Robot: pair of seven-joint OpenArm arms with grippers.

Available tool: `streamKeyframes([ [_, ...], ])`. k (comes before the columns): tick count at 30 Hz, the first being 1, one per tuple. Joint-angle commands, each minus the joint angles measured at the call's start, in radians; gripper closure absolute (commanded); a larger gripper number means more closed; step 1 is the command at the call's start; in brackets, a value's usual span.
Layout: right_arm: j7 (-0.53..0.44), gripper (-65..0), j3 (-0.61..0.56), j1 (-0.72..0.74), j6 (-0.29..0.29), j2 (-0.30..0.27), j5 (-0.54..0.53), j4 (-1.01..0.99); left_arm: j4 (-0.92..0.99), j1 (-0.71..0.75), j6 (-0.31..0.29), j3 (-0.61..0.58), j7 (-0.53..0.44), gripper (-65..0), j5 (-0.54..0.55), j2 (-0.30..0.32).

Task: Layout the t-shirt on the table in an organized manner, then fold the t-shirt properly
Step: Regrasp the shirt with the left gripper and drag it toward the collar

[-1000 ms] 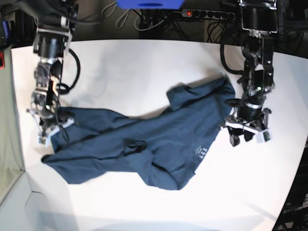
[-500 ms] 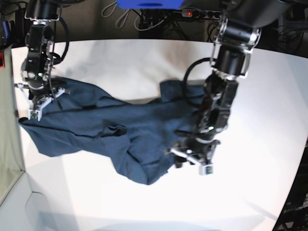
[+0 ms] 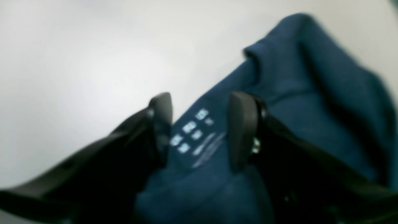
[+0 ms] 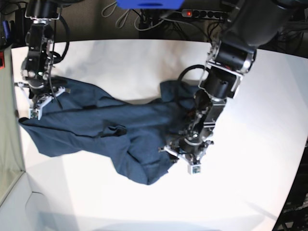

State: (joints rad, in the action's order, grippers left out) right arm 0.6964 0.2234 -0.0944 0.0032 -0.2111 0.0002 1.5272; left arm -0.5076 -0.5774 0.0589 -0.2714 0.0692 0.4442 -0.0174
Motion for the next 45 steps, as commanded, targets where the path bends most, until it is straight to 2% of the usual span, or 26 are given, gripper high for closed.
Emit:
streamKeyframes([
  [1,-0.019,0.0,0.004,0.015,-0.002,-0.015,0.005,0.02,0.037,-0.04,0.0,-0.022,-0.016,-28.8,-0.014,-0.008],
  [5,-0.019,0.0,0.006,0.018,-0.002,-0.027,0.005,0.02,0.158,-0.043,0.0,-0.095,-0.124,-28.8,-0.055,-0.025],
  [9,-0.019,0.0,0.006,0.02,-0.002,-0.046,0.005,0.02,0.18,-0.034,0.002,-0.104,-0.133,-28.7,-0.083,-0.017],
  [11,-0.022,0.0,0.006,0.02,-0.002,-0.061,0.005,0.02,0.178,-0.014,0.002,-0.102,-0.133,-27.3,-0.103,0.026],
  [16,-0.03,0.0,0.008,0.02,-0.002,-0.098,0.005,0.019,0.177,0.013,0.002,-0.104,-0.136,-17.8,-0.114,0.109],
  [20,-0.03,0.0,0.028,0.04,-0.002,-0.115,0.005,0.011,0.178,0.037,0.002,-0.104,-0.138,-17.7,-0.112,0.158],
  [25,-0.03,0.0,0.123,0.081,-0.002,-0.123,0.005,-0.041,0.172,0.09,0.002,-0.098,-0.139,-17.7,-0.104,0.215],
  [29,-0.03,0.0,0.147,0.106,-0.002,-0.15,0.005,-0.086,0.166,0.121,0.002,-0.096,-0.139,-17.6,-0.103,0.25],
  [37,-0.021,0.0,0.149,0.097,-0.002,-0.153,0.005,-0.083,-0.067,0.25,0.002,-0.095,-0.133,-17.5,-0.103,0.342],
  [39,-0.021,0.0,0.149,0.094,-0.002,-0.132,0.002,-0.055,-0.151,0.287,0.002,-0.091,-0.133,-17.6,-0.103,0.359],
  [43,-0.021,0.0,0.146,0.049,-0.001,-0.112,0.002,0.04,-0.29,0.339,0.002,0.004,-0.133,-17.6,-0.103,0.365],
  [45,-0.019,0.0,0.143,0.04,-0.001,-0.084,0.002,0.098,-0.371,0.363,0.002,0.085,-0.131,-17.7,-0.103,0.36],
])
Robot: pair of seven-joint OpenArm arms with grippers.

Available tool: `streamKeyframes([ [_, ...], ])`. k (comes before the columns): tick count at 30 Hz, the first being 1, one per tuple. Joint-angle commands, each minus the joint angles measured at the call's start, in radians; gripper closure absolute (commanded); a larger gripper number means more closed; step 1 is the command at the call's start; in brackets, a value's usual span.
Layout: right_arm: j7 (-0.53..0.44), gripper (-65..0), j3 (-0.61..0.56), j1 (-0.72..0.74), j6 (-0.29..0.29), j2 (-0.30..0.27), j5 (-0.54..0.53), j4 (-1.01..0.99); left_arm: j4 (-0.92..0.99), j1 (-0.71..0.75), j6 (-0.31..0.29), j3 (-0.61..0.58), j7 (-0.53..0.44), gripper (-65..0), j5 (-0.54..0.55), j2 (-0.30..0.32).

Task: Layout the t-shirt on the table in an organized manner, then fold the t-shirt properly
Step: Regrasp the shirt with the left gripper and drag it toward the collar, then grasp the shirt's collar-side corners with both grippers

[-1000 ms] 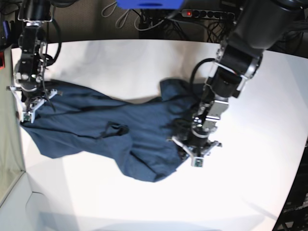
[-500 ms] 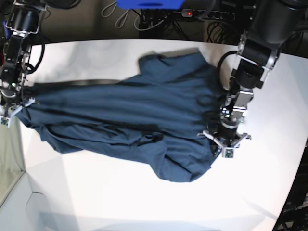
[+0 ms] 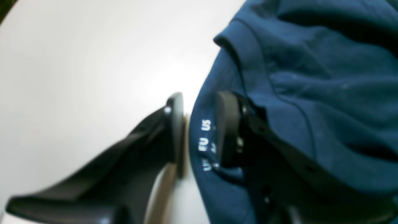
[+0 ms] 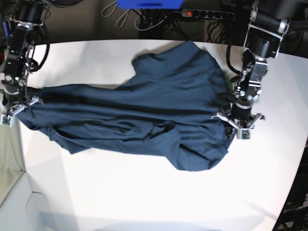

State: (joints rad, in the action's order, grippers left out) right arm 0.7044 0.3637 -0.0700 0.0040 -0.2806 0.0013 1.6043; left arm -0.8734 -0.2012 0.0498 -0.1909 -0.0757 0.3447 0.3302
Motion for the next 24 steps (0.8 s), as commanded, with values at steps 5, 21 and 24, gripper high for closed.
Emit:
streamKeyframes([
  [5,0.028,-0.5,0.002,-0.007,0.072,-0.006,0.001,0.121,-0.195,0.03,0.011,0.136,0.104,-19.8,-0.003,0.013],
  [21,0.077,-21.9,0.01,-0.064,0.146,0.04,0.006,0.172,-0.969,0.451,0.005,0.35,0.618,-39.5,-0.012,-0.148],
  [24,0.074,-21.9,0.01,-0.104,0.146,0.04,0.004,0.215,-1.079,0.589,0.005,0.348,0.673,-39.5,-0.012,-0.179],
])
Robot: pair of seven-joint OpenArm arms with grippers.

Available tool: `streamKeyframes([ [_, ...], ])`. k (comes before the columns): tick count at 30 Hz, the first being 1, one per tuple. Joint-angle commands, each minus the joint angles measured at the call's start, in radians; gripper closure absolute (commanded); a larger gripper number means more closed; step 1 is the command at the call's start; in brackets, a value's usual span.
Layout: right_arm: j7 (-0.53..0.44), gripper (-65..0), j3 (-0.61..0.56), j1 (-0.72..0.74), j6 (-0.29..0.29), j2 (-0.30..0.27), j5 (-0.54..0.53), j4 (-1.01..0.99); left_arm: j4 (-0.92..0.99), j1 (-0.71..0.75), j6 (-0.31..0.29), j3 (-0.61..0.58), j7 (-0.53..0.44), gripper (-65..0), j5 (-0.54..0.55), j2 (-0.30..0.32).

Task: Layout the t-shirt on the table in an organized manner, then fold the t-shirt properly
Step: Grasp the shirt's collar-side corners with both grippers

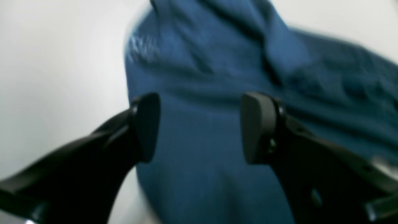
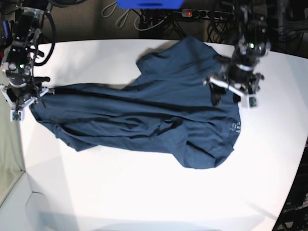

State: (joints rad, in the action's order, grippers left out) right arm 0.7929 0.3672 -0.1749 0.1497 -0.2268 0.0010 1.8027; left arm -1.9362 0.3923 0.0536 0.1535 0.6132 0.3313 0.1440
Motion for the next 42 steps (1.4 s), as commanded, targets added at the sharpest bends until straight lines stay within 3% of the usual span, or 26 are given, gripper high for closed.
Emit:
streamKeyframes([
  [1,-0.014,-21.9,0.005,-0.007,0.0,-0.013,0.004,0.033,-0.038,0.035,0.001,0.001,-0.011,-39.5,0.007,0.006],
  [12,-0.013,-21.8,-0.003,-0.016,0.001,0.017,0.001,0.052,-0.059,0.264,0.004,0.001,0.0,-39.6,0.009,-0.022],
  [19,-0.013,-21.8,-0.024,-0.015,0.001,0.022,0.001,0.052,0.044,0.256,0.005,0.001,0.0,-39.5,0.001,-0.04],
  [26,-0.013,-21.8,-0.047,-0.044,0.001,0.036,0.001,0.053,0.163,0.178,0.005,-0.101,0.0,-38.9,-0.001,-0.019],
  [29,-0.013,-21.8,-0.063,-0.051,0.001,0.039,0.001,0.053,0.188,0.139,0.001,-0.13,0.0,-29.6,0.001,-0.008],
  [34,-0.013,-21.8,-0.067,-0.084,0.001,0.042,0.001,0.052,0.222,0.096,0.001,-0.15,0.0,0.0,0.001,-0.002],
  [37,-0.014,-21.8,-0.067,-0.097,0.001,0.042,0.001,0.047,0.208,0.093,0.001,-0.148,0.0,-1.7,0.001,0.009],
  [42,-0.014,-21.8,-0.067,-0.127,0.001,0.045,0.001,0.047,0.034,0.096,0.005,-0.147,0.001,-0.2,0.005,0.082],
])
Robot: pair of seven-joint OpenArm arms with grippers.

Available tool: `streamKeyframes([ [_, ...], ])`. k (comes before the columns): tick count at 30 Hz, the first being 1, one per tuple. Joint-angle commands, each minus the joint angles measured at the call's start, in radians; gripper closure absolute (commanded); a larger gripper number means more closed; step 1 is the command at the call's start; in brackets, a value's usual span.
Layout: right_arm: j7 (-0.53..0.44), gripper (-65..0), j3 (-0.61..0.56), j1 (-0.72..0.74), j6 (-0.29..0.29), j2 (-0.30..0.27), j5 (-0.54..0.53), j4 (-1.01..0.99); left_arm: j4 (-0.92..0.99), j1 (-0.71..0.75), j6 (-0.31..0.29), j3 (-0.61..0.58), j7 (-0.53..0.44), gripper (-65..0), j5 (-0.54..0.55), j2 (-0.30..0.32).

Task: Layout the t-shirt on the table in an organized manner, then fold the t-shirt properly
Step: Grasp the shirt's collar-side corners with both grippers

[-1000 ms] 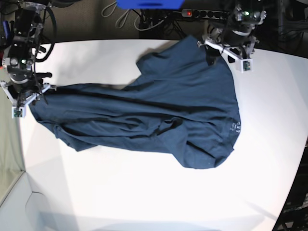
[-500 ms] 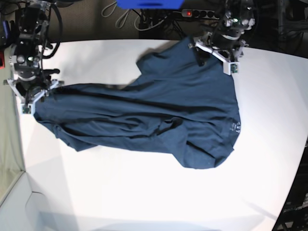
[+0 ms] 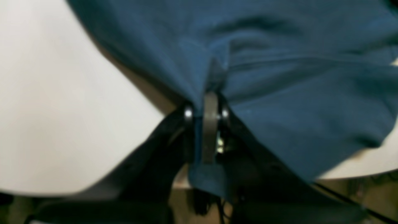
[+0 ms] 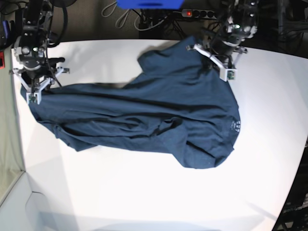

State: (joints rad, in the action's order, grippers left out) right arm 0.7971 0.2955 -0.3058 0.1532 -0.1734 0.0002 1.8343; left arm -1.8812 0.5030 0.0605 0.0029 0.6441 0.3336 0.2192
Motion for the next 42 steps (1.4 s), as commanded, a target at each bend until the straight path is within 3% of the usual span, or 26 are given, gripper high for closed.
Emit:
streamKeyframes([
  [1,-0.018,-21.8,0.005,0.003,-0.002,0.001,0.002,0.015,-0.057,-0.014,0.0,0.007,-0.03,-0.2,0.0,0.027],
  [4,-0.018,-21.8,0.005,0.003,-0.002,0.01,0.002,0.015,-0.125,-0.016,0.0,0.065,-0.03,-0.2,0.008,0.067],
  [12,-0.017,-21.8,-0.017,-0.011,-0.002,0.03,0.002,0.012,-0.146,-0.08,-0.008,0.262,-0.03,-0.2,0.008,0.067],
  [19,-0.009,-22.0,-0.1,-0.068,-0.002,0.031,0.002,0.023,-0.136,-0.106,-0.008,0.265,-0.03,-0.2,0.008,0.064],
  [26,-0.009,-22.2,-0.109,-0.118,-0.002,0.031,0.002,0.031,-0.134,-0.1,-0.008,0.265,-0.03,-0.2,0.008,0.064],
  [30,-0.005,-22.6,-0.121,-0.12,0.062,0.031,0.001,0.038,-0.133,-0.099,-0.008,0.262,-0.023,-0.2,0.008,0.064],
  [34,0.054,-31.1,-0.115,-0.125,0.151,0.056,0.002,0.083,-0.133,-0.108,-0.008,0.25,0.07,-0.2,0.008,0.064],
  [38,0.097,-42.0,-0.12,-0.137,0.158,0.067,0.002,0.138,-0.133,-0.129,-0.008,0.259,0.155,-0.2,0.006,0.047],
  [42,0.11,-44.6,-0.12,-0.168,0.158,0.091,0.002,0.16,-0.133,-0.129,-0.008,0.259,0.173,-0.2,0.005,0.049],
])
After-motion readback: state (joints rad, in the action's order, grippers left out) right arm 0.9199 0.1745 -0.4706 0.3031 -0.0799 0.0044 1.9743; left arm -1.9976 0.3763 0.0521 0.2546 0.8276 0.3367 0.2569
